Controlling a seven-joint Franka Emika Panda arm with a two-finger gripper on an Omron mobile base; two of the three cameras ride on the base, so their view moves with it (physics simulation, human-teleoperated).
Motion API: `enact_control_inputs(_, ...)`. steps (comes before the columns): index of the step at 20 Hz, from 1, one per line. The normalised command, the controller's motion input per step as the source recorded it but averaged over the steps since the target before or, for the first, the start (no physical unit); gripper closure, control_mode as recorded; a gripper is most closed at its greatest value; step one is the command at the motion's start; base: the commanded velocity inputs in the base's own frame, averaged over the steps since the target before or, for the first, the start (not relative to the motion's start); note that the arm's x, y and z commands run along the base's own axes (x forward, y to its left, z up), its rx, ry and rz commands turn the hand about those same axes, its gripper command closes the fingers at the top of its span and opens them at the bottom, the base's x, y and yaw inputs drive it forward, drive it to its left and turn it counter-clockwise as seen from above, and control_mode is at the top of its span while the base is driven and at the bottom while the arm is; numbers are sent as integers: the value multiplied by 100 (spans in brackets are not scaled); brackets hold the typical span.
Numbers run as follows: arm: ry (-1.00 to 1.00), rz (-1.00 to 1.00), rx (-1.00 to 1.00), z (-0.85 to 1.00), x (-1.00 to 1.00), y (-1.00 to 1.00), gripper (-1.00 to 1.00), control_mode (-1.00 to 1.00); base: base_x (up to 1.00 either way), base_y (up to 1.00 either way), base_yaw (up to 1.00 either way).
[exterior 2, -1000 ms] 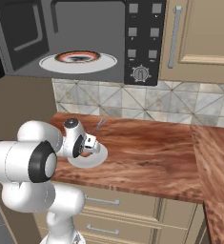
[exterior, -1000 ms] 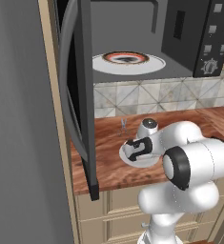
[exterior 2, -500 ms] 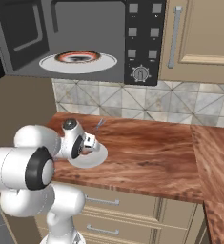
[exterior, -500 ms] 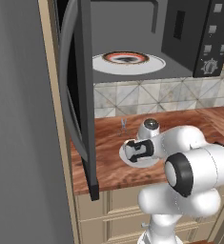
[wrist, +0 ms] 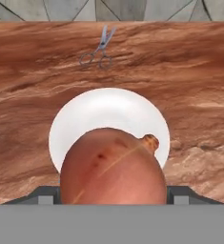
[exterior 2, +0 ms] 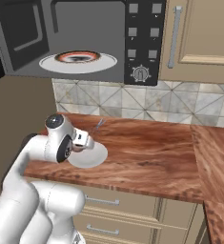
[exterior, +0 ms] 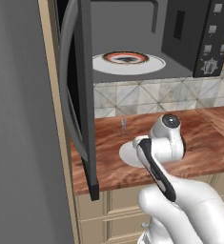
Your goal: Pick the onion from the counter and place it in the microwave.
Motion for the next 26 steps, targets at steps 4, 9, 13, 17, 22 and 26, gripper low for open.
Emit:
enact_control_inputs(4,-6,9,0,100,-100,-16,100,-100,0,0,0)
enact_control_inputs(9,-14,7,0,100,-93,-7,100,-100,0,0,0)
enact_control_inputs(13,-5,3,0,100,-46,0,100,-100,0,0,0)
enact_control_inputs(17,1,1,1,100,-19,0,100,-100,0,0,0)
enact_control_inputs(22,-30,0,0,89,12,13,100,-100,0,0,0)
enact_control_inputs(26,-47,0,0,60,34,7,100,-100,0,0,0)
